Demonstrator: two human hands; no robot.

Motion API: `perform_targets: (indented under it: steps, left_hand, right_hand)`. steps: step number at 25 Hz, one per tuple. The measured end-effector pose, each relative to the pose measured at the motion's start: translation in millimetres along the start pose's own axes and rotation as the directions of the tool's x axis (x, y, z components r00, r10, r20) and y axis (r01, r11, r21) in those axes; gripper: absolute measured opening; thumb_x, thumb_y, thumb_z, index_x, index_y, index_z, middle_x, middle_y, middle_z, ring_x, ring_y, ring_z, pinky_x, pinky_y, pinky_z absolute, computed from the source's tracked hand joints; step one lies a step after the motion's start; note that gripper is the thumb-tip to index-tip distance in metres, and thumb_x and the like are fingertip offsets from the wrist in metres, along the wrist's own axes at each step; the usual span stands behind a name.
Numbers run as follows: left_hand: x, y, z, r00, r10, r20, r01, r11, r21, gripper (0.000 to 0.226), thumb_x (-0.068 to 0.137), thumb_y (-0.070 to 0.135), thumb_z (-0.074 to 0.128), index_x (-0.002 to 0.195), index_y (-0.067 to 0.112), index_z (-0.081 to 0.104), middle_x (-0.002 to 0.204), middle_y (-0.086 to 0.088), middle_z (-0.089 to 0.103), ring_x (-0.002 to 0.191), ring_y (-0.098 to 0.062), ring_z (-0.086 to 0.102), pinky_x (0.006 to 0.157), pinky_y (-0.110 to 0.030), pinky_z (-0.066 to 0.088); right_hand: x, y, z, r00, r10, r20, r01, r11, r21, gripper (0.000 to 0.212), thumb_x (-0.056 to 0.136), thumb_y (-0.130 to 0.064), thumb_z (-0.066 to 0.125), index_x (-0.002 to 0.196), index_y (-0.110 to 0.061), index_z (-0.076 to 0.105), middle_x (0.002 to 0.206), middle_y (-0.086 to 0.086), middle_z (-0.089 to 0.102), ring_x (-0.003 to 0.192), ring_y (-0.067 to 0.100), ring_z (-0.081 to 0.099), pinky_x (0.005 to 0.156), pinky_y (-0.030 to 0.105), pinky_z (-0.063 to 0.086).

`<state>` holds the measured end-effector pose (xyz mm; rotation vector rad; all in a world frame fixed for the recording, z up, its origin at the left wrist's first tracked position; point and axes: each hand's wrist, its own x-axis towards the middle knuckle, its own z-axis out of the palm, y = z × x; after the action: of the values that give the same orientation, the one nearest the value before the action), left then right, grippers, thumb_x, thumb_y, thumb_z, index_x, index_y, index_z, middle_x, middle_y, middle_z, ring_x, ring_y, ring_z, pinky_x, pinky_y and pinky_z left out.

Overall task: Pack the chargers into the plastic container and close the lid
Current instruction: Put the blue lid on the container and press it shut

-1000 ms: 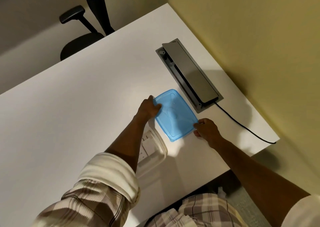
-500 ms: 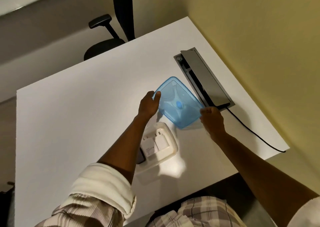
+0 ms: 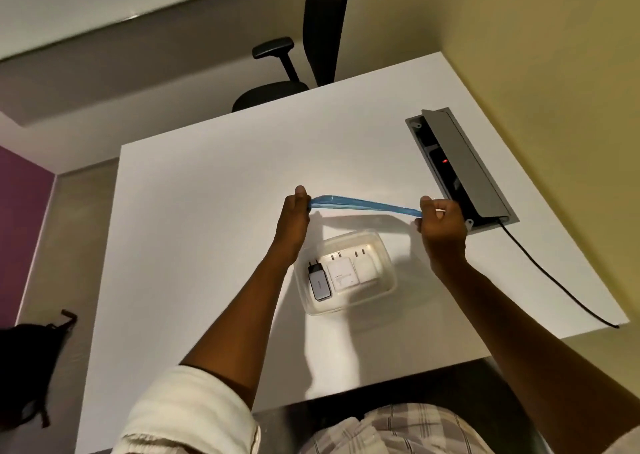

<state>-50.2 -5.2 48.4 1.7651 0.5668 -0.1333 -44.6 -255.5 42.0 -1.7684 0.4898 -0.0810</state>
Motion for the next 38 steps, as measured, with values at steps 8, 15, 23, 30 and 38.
perform_targets:
  steps: [8,15,23,30,38]
  left_hand:
    - [-38.4,-70.8,-25.5,0.998,-0.052,-0.031,0.047,0.988,-0.146,0.018,0.09,0.01,0.058,0.105,0.019,0.056,0.116,0.007,0.058,0.102,-0.002,0.056,0.083,-0.017,0.044]
    - [-64.3,-90.2,-22.3,0.996,-0.085,0.005,0.085,0.991,-0.099,0.054,0.071,0.018,0.055,0.125,0.021,0.048,0.113,0.01,0.058,0.099,-0.004,0.058,0.077,-0.015,0.047]
    - [-68.5,-95.2,-17.8,0.995,-0.093,0.021,0.091,0.993,0.078,0.063,0.075,0.02,0.055,0.137,0.021,0.046,0.126,0.005,0.057,0.117,-0.018,0.057,0.102,-0.032,0.048]
    - [-65.1,-99.4,-12.1,0.993,-0.109,-0.049,0.118,0.956,0.269,0.065,0.089,0.009,0.055,0.15,0.019,0.034,0.136,0.004,0.055,0.122,-0.019,0.054,0.096,-0.024,0.038]
    - [-71.0,-113.8,-4.6,0.985,-0.125,-0.116,0.158,0.924,0.347,0.033,0.099,0.021,0.048,0.127,0.006,0.05,0.124,-0.014,0.066,0.112,-0.035,0.062,0.085,-0.034,0.049]
  right_hand:
    - [-48.5,29.2,4.9,0.985,-0.056,0.162,0.108,0.936,-0.336,0.043,0.076,-0.02,0.073,0.116,-0.011,0.06,0.088,0.002,0.067,0.078,0.017,0.061,0.073,0.025,0.049]
    - [-81.1,63.8,2.9,0.966,-0.057,0.25,0.159,0.899,-0.407,0.042,0.08,-0.012,0.072,0.117,-0.009,0.053,0.107,0.015,0.064,0.097,0.029,0.061,0.083,0.043,0.056]
    - [-90.7,77.4,7.2,0.965,-0.001,0.261,0.125,0.879,-0.46,0.041,0.083,-0.013,0.069,0.12,-0.01,0.052,0.117,0.013,0.057,0.109,0.026,0.054,0.093,0.045,0.051]
    - [-85.4,80.4,8.3,0.952,-0.003,0.307,0.165,0.848,-0.503,0.041,0.084,-0.015,0.068,0.122,-0.009,0.052,0.119,0.013,0.054,0.111,0.028,0.054,0.094,0.044,0.051]
    - [-60.5,73.9,13.2,0.924,0.008,0.383,0.225,0.799,-0.558,0.054,0.088,-0.019,0.061,0.139,-0.013,0.044,0.131,0.014,0.053,0.119,0.032,0.053,0.1,0.046,0.047]
